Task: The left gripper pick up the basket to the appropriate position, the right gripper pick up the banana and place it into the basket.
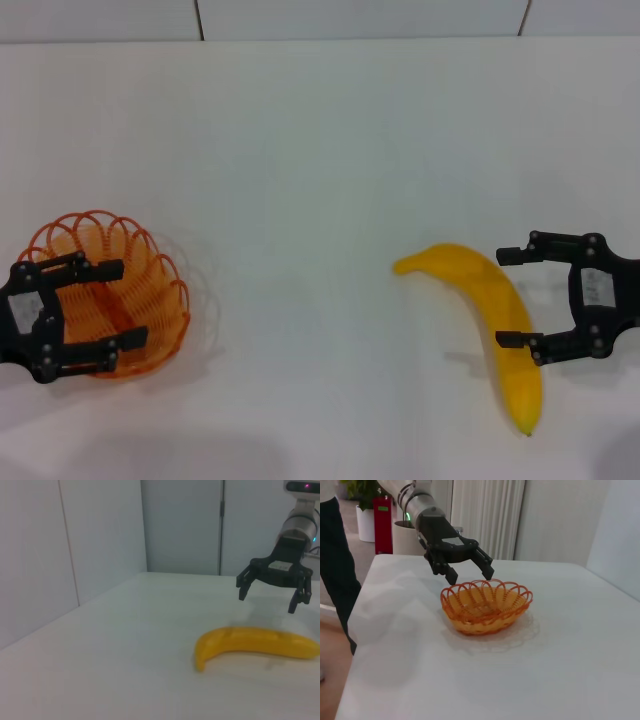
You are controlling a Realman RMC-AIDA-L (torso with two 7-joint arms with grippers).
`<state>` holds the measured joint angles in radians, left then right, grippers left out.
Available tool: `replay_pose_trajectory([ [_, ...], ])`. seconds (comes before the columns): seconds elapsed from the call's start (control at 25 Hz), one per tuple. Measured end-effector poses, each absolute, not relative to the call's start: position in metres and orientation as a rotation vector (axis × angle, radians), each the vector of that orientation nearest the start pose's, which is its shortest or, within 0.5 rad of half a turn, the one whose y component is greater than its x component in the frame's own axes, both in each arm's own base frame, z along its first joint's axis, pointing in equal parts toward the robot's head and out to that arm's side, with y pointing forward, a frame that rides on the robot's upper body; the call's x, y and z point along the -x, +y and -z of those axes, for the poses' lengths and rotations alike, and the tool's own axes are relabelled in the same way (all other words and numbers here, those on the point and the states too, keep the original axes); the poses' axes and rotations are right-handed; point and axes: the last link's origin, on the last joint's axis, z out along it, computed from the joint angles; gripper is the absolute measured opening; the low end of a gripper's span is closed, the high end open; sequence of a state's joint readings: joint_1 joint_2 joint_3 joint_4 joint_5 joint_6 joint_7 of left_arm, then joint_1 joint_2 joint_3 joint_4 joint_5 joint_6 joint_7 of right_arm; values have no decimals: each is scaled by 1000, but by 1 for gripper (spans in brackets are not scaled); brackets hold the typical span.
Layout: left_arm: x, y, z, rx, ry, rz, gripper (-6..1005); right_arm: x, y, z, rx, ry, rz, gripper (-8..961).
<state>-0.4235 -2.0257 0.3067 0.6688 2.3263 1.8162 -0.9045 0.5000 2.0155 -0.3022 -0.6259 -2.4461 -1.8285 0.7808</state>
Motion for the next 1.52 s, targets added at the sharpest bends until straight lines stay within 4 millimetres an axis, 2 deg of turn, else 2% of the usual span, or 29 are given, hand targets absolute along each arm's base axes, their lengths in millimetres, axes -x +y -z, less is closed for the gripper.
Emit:
replay_pose_trajectory([
  [0.8, 328, 268, -45, 2684, -249, 581, 783, -318, 274, -31, 2854, 27, -492, 886],
  [0.92, 327, 274, -59, 2553, -261, 658, 778, -319, 274, -31, 2854, 30, -492, 886],
  [1.04, 323, 283, -81, 2409, -284, 746, 773, -319, 274, -32, 2854, 33, -490, 886],
  [1.16, 313, 297, -116, 2301, -400, 814, 768, -319, 274, -32, 2853, 34, -488, 886],
  [1.2, 313, 297, -116, 2301, -400, 814, 766, -319, 274, -32, 2853, 34, -488, 886],
  [1.36, 302, 323, -140, 2272, -631, 794, 759, -318, 275, -32, 2854, 25, -489, 886],
  [1.52, 294, 354, -148, 2293, -850, 655, 753, -317, 276, -31, 2854, 18, -491, 886],
])
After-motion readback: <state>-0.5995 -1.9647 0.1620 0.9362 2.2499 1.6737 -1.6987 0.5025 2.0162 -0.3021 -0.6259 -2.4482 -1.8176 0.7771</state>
